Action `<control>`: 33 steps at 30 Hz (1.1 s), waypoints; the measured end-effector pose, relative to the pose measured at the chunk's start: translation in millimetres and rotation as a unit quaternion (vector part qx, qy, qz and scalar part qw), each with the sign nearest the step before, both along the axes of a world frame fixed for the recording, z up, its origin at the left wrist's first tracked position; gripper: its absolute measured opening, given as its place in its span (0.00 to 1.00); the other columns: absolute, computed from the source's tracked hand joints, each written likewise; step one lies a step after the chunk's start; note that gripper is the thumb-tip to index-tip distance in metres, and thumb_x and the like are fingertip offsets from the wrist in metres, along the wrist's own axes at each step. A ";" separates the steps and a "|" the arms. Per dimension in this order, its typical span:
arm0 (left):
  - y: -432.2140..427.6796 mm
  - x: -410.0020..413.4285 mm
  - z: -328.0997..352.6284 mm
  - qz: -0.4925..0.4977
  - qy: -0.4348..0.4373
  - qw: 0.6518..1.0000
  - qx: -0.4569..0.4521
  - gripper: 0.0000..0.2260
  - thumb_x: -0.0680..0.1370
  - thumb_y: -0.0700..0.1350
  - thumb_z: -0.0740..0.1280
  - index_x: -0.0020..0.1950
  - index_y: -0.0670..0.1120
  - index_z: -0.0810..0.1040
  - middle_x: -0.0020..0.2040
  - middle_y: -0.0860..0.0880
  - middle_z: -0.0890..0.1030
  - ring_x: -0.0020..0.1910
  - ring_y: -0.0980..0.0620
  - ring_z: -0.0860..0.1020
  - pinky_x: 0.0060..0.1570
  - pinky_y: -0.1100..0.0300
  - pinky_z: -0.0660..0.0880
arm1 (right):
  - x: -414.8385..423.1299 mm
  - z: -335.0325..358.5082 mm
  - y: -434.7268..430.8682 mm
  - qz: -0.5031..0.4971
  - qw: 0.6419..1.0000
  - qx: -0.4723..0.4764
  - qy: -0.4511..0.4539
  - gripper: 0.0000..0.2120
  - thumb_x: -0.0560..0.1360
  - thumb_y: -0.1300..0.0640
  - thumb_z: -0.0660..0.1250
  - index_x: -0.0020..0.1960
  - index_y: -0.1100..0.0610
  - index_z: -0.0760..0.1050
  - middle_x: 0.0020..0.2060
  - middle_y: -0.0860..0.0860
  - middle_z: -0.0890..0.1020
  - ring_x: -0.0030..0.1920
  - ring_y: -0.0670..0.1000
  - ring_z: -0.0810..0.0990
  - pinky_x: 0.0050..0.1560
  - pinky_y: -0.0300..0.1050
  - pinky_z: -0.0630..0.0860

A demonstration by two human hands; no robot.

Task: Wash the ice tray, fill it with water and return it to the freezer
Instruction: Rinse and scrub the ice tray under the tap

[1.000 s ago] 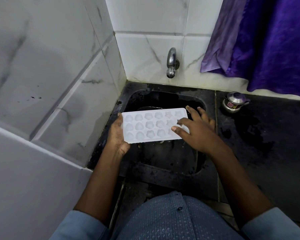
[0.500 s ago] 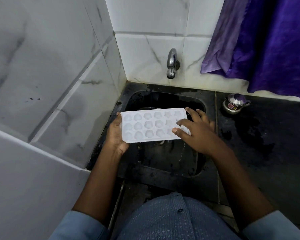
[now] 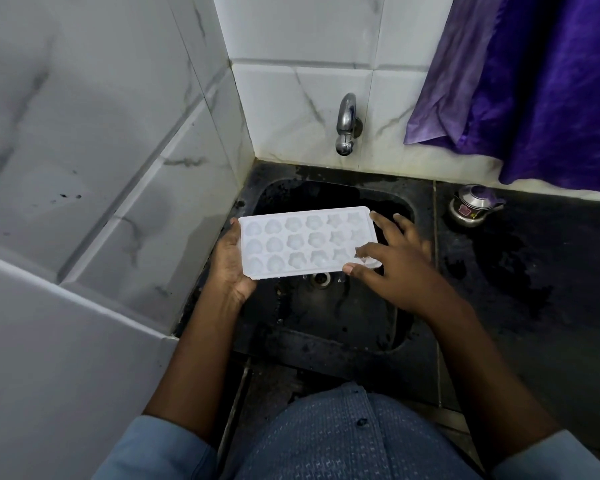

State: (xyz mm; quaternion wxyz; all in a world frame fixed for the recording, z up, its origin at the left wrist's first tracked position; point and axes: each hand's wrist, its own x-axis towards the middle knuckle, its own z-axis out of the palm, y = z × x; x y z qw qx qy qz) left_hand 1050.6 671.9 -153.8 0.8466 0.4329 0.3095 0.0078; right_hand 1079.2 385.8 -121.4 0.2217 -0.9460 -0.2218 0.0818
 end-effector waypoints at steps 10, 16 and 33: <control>-5.7 -4.0 2.4 -0.005 0.002 1.000 0.002 0.27 0.86 0.63 0.54 0.66 0.44 0.81 0.62 0.40 0.86 0.54 0.37 0.87 0.52 0.40 0.82 | -2.3 -1.0 -0.8 -0.007 1.000 -0.015 -0.003 0.20 0.79 0.32 0.62 0.61 0.42 0.82 0.84 0.47 0.54 0.82 0.55 0.44 0.76 0.63 0.50; -9.8 -4.0 5.7 0.001 -0.001 1.000 0.005 0.26 0.88 0.61 0.53 0.61 0.44 0.83 0.58 0.40 0.87 0.49 0.39 0.88 0.49 0.42 0.82 | -2.4 -3.4 -1.5 -0.008 1.000 -0.009 -0.014 0.26 0.76 0.28 0.56 0.59 0.43 0.82 0.83 0.47 0.56 0.82 0.55 0.45 0.75 0.63 0.52; -12.6 1.2 6.7 0.005 -0.007 1.000 0.003 0.26 0.87 0.61 0.54 0.64 0.44 0.82 0.59 0.40 0.87 0.52 0.38 0.87 0.52 0.41 0.82 | 0.9 -1.2 -7.2 -0.004 1.000 -0.017 -0.001 0.20 0.79 0.32 0.62 0.61 0.43 0.82 0.83 0.46 0.56 0.82 0.55 0.46 0.75 0.61 0.50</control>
